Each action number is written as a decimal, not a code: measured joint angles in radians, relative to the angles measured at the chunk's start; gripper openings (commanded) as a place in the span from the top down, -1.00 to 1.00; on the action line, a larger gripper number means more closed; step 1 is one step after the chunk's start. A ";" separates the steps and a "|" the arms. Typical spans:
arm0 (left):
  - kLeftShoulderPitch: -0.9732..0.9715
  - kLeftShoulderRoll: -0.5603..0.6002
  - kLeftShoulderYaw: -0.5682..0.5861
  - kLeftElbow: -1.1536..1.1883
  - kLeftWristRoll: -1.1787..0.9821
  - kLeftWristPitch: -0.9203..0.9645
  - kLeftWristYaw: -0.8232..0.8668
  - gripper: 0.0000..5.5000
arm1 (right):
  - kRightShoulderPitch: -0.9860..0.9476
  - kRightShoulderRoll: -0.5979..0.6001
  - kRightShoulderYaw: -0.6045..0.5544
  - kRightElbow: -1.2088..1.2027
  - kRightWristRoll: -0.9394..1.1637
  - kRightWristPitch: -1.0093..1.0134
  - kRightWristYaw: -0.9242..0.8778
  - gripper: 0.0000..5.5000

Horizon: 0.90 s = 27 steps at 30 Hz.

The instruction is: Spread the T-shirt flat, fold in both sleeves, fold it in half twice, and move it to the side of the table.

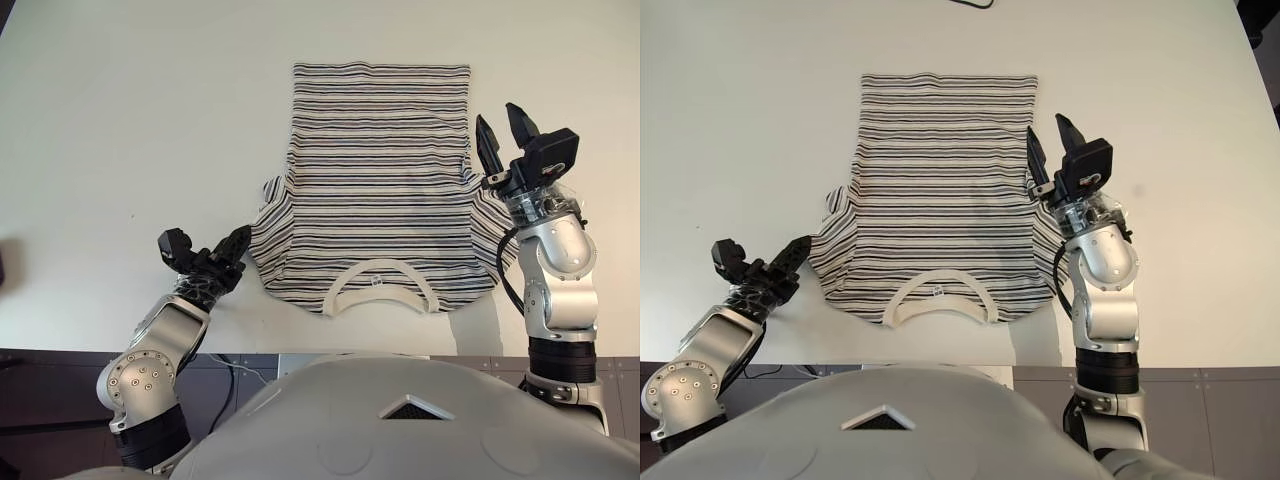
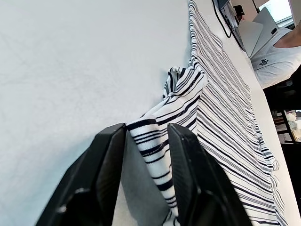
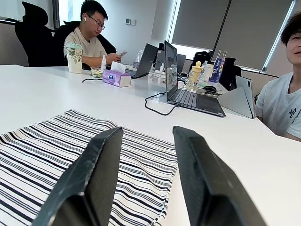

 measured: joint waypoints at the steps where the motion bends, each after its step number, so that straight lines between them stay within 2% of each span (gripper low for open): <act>1: 0.000 0.004 0.000 0.003 0.001 0.003 0.000 0.60 | 0.000 0.001 0.000 0.002 0.000 0.000 0.000 0.29; 8: -0.014 0.014 0.004 0.018 0.001 0.005 0.001 0.95 | 0.000 0.009 0.000 0.013 -0.004 -0.003 -0.001 0.29; 20: -0.059 0.109 0.015 -0.053 -0.019 0.021 -0.023 0.96 | 0.022 0.035 0.008 0.013 -0.032 -0.015 -0.034 0.29; 27: -0.056 0.196 -0.154 -0.217 0.118 0.006 -0.111 0.96 | 0.029 0.040 0.011 0.016 -0.036 -0.016 -0.040 0.29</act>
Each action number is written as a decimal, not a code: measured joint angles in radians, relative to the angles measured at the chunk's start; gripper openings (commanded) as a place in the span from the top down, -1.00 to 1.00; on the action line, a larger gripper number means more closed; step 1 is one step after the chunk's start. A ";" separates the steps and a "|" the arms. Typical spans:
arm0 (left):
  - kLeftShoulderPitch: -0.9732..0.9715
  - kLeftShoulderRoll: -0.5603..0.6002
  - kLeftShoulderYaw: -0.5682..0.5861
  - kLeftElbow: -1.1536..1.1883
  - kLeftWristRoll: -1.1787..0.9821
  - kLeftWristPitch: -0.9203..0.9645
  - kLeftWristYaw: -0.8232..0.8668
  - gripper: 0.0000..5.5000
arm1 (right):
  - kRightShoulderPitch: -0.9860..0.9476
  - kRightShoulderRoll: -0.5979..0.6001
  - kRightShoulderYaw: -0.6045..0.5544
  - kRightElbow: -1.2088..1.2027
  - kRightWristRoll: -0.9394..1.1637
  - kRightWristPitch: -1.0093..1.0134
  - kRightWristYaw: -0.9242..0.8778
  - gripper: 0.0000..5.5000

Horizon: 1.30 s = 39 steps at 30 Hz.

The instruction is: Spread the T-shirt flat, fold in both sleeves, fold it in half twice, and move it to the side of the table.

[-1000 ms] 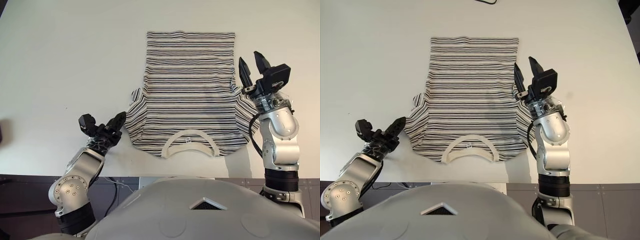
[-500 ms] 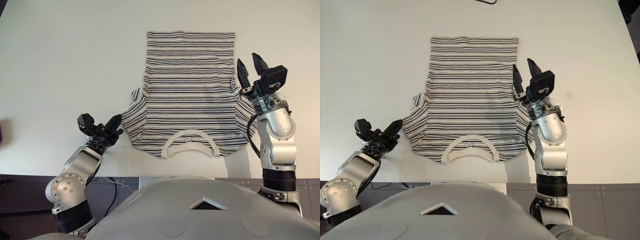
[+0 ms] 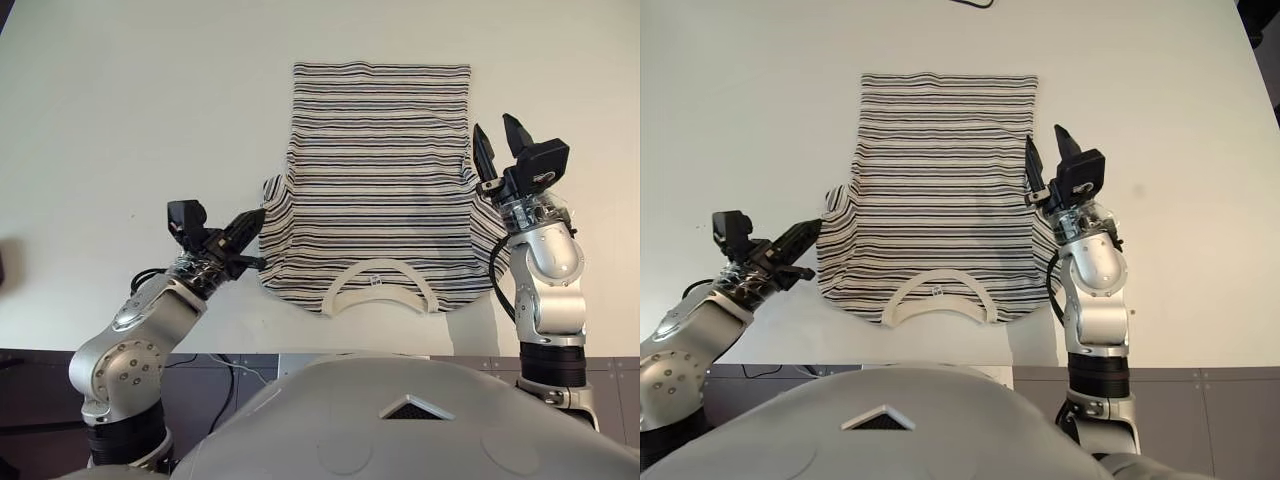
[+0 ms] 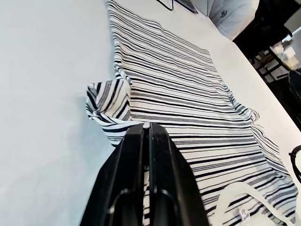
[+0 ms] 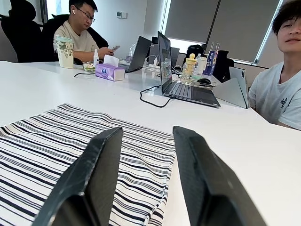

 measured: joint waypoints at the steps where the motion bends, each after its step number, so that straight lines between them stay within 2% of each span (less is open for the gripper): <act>1: -0.001 0.009 -0.020 -0.013 0.021 0.000 -0.006 0.96 | 0.000 0.001 0.002 0.002 -0.003 0.000 0.000 0.29; 9: -0.128 0.096 -0.260 -0.065 0.219 0.000 -0.059 0.96 | -0.010 0.026 0.024 0.029 -0.010 0.000 -0.008 0.29; 14: -0.153 0.123 -0.407 0.005 0.354 -0.028 -0.117 0.96 | -0.033 0.028 0.028 0.063 -0.015 0.000 -0.009 0.29; 16: -0.154 0.123 -0.433 0.033 0.385 -0.034 -0.128 0.96 | -0.040 0.028 0.028 0.069 -0.015 0.000 -0.009 0.29; 18: -0.164 0.124 -0.455 0.072 0.440 -0.060 -0.136 0.86 | -0.056 0.028 0.028 0.074 -0.014 0.000 -0.004 0.29; 24: -0.183 0.091 -0.447 0.085 0.453 -0.095 -0.164 0.55 | -0.060 0.027 0.027 0.084 -0.015 0.000 0.000 0.29; 28: -0.180 0.067 -0.403 0.021 0.382 -0.106 -0.210 0.55 | -0.060 0.028 0.028 0.086 -0.018 -0.003 -0.001 0.29; 31: -0.166 0.071 -0.275 -0.019 0.282 -0.090 -0.228 0.55 | -0.060 0.028 0.026 0.087 -0.023 -0.008 -0.003 0.29; 34: -0.167 0.128 -0.141 0.002 0.266 -0.098 -0.253 0.55 | -0.055 0.028 0.023 0.086 -0.025 -0.018 -0.013 0.29; 36: -0.134 0.210 -0.159 0.012 0.357 -0.159 -0.318 0.55 | -0.041 0.030 0.023 0.086 -0.026 -0.020 -0.022 0.29; 39: -0.037 0.250 -0.262 0.008 0.464 -0.250 -0.387 0.55 | -0.037 0.032 0.026 0.086 -0.026 -0.023 -0.024 0.29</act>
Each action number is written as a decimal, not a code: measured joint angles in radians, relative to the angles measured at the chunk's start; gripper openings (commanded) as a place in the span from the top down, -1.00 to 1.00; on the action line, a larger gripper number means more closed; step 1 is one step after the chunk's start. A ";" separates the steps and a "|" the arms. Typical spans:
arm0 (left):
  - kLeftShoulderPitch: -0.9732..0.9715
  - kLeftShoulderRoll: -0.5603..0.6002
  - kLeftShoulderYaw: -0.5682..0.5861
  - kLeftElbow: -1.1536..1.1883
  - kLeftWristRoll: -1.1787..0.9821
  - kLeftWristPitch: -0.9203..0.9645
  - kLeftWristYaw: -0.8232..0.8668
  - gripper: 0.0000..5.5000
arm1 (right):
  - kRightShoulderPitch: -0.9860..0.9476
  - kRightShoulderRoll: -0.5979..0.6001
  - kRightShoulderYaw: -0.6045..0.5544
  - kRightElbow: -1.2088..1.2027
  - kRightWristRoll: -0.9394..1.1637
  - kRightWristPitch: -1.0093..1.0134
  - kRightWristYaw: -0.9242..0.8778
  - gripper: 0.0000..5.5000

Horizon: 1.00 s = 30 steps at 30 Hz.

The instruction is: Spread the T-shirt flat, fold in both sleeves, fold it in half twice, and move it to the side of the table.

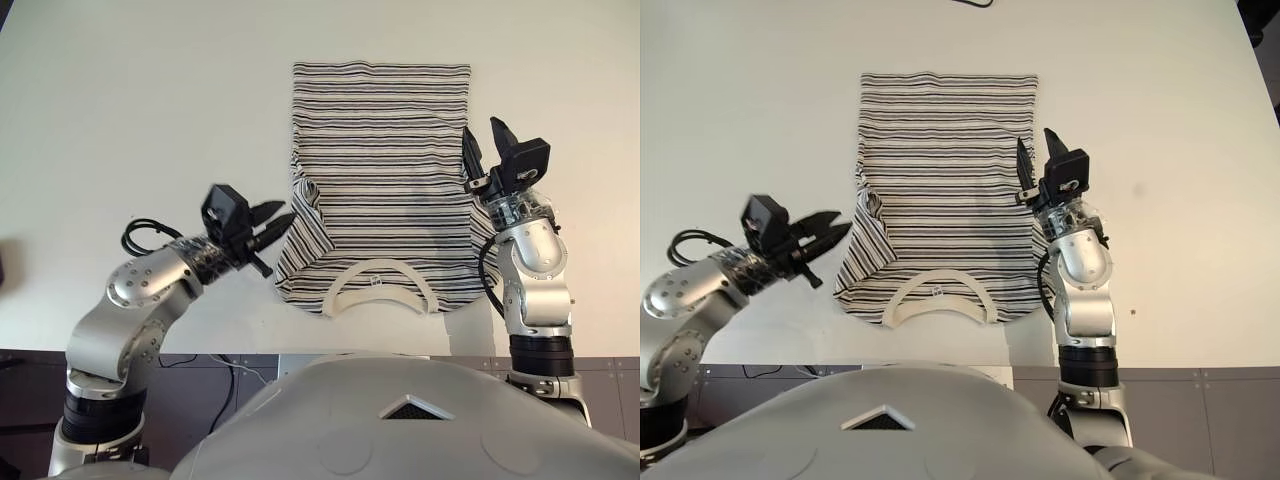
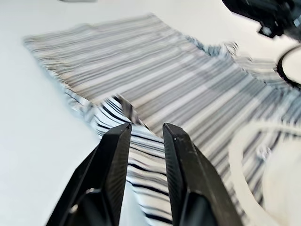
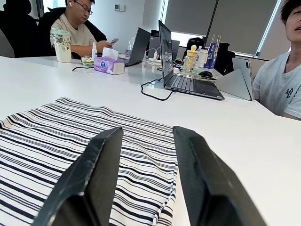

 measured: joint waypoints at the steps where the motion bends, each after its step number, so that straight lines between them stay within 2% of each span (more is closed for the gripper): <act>1: 0.030 0.010 -0.026 -0.001 0.032 -0.027 -0.019 0.55 | 0.000 0.000 0.000 0.000 0.000 0.000 0.000 0.29; 6: 0.087 0.031 -0.102 0.119 0.189 -0.166 -0.053 0.55 | 0.001 0.000 0.000 0.000 0.000 -0.001 0.003 0.29; 9: 0.094 0.008 -0.104 0.139 0.181 -0.201 -0.068 0.55 | -0.003 -0.001 0.001 0.001 0.000 -0.001 0.006 0.29; 11: 0.070 -0.017 -0.054 0.093 0.087 -0.179 -0.077 0.55 | -0.004 -0.001 0.000 0.002 0.001 -0.001 0.006 0.29; 14: -0.080 -0.066 0.041 0.036 -0.068 -0.095 -0.036 0.55 | -0.008 -0.001 0.000 0.009 0.000 -0.001 0.005 0.29; 16: -0.162 -0.082 0.066 0.055 -0.088 -0.061 0.006 0.55 | -0.017 -0.001 0.000 0.014 0.000 -0.001 0.005 0.29; 20: -0.269 -0.084 -0.015 0.259 0.072 -0.070 0.042 0.55 | -0.044 -0.001 0.001 0.038 0.001 -0.006 0.008 0.29; 24: -0.371 -0.124 -0.133 0.440 0.206 -0.172 0.013 0.55 | -0.062 -0.001 0.003 0.056 0.001 -0.010 0.013 0.29; 30: -0.457 -0.171 -0.196 0.658 0.323 -0.294 -0.015 0.55 | -0.074 0.000 0.014 0.072 0.001 -0.012 0.024 0.29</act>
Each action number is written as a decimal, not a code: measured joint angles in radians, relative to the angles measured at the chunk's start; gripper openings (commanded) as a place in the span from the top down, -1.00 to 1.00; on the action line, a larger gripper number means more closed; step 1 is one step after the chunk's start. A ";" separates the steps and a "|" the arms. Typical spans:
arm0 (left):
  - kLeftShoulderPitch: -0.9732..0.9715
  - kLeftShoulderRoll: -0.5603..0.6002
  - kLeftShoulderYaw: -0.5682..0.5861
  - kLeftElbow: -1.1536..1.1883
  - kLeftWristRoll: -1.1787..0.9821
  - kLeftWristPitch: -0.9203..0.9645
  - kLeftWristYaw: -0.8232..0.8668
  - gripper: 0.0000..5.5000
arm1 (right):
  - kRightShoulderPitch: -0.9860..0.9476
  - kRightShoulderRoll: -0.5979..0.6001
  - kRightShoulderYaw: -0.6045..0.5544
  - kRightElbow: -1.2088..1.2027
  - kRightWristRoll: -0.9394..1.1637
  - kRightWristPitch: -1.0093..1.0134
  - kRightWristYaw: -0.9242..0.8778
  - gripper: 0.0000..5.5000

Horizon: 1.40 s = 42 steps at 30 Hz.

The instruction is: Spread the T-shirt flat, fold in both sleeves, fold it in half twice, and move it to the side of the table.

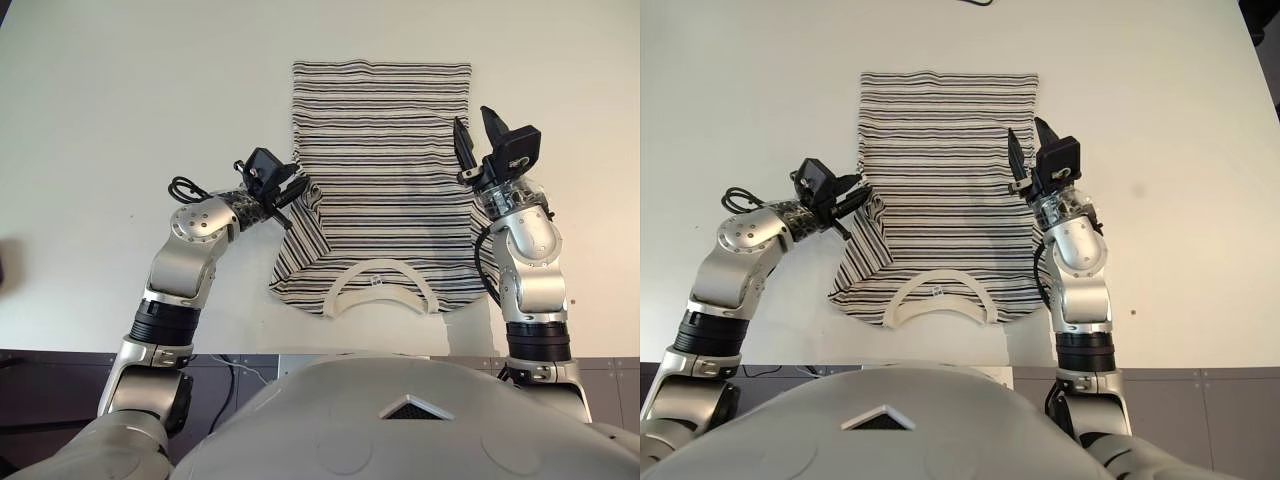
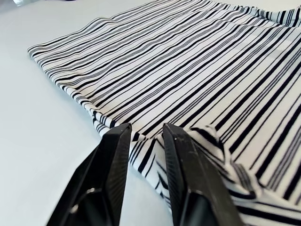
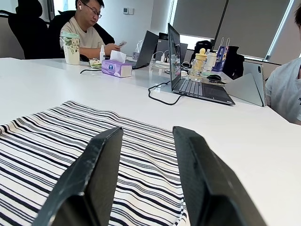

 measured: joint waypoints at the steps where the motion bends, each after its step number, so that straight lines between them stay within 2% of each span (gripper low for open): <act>1: 0.000 -0.005 -0.012 0.012 0.016 -0.011 -0.003 0.55 | 0.000 0.000 0.000 0.002 0.000 0.000 0.000 0.29; 7: -0.013 -0.039 -0.060 0.073 0.109 -0.119 0.003 0.55 | -0.017 0.000 0.000 0.013 0.000 -0.001 0.000 0.29; 12: -0.001 -0.060 -0.015 0.068 0.114 -0.121 0.036 0.55 | -0.015 -0.005 -0.021 0.003 0.018 -0.001 0.010 0.29; 17: 0.146 -0.068 0.092 -0.154 0.068 -0.063 0.103 0.55 | 0.102 -0.064 -0.109 -0.108 0.118 0.075 0.072 0.29; 23: 0.400 -0.107 0.229 -0.458 0.010 0.009 0.197 0.55 | 0.407 -0.163 -0.278 -0.225 0.276 0.275 0.158 0.29; 26: 0.521 -0.134 0.218 -0.522 0.018 0.016 0.225 0.55 | 0.474 -0.169 -0.329 -0.266 0.382 0.438 0.158 0.29; 33: 0.580 -0.175 0.145 -0.565 0.070 0.014 0.273 0.55 | 0.504 -0.159 -0.423 -0.332 0.575 0.692 0.096 0.29; 42: 0.580 -0.176 0.131 -0.560 0.092 0.009 0.277 0.55 | 0.431 -0.159 -0.456 -0.286 0.601 0.731 0.062 0.29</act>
